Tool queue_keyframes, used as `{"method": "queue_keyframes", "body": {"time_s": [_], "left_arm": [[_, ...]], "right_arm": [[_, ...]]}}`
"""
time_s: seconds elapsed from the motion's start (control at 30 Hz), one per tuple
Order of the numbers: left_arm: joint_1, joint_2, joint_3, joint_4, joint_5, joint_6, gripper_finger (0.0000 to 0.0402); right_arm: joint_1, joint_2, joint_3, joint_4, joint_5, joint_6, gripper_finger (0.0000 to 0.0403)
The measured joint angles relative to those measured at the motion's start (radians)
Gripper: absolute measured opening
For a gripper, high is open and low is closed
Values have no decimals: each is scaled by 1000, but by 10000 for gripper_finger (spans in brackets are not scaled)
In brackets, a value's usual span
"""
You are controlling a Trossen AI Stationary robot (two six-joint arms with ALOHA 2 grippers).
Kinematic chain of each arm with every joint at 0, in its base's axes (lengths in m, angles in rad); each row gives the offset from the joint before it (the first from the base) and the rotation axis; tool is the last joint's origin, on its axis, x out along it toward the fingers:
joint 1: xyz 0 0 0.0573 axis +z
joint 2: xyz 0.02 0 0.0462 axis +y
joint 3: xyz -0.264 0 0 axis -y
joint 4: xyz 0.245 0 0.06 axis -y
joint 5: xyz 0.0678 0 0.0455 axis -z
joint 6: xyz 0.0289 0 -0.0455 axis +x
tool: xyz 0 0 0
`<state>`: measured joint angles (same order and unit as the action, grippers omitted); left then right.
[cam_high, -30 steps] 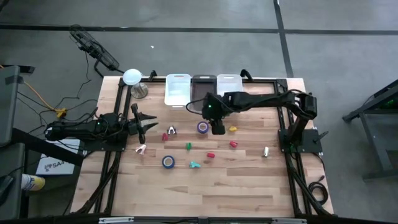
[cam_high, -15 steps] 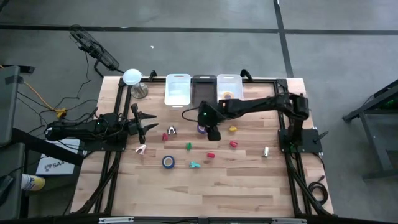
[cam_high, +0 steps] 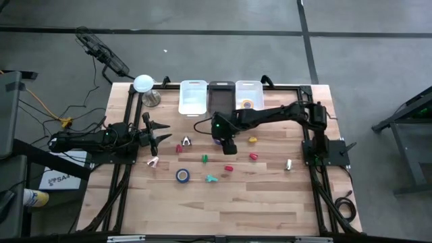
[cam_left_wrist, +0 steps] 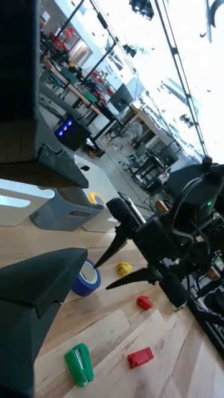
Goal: Pick and place Stapler, Stapler remover, tape
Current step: Put the dark blue tape into the right white bin
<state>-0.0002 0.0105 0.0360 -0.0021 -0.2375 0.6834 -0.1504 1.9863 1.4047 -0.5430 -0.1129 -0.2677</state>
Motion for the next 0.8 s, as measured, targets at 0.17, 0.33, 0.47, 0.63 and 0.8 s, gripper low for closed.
{"method": "queue_keyframes", "body": {"time_s": [0.17,0.33,0.47,0.63,0.8], "left_arm": [[0,0,0,0,0,0,163],[0,0,0,0,7,0,163],[0,0,0,0,8,0,163],[0,0,0,0,8,0,163],[0,0,0,0,10,0,163]], "right_arm": [[1,33,0,10,-6,0,165],[1,79,0,15,-7,-2,165],[1,89,2,18,-14,-2,165],[1,89,2,15,-16,-1,155],[1,89,2,13,-4,-1,122]]}}
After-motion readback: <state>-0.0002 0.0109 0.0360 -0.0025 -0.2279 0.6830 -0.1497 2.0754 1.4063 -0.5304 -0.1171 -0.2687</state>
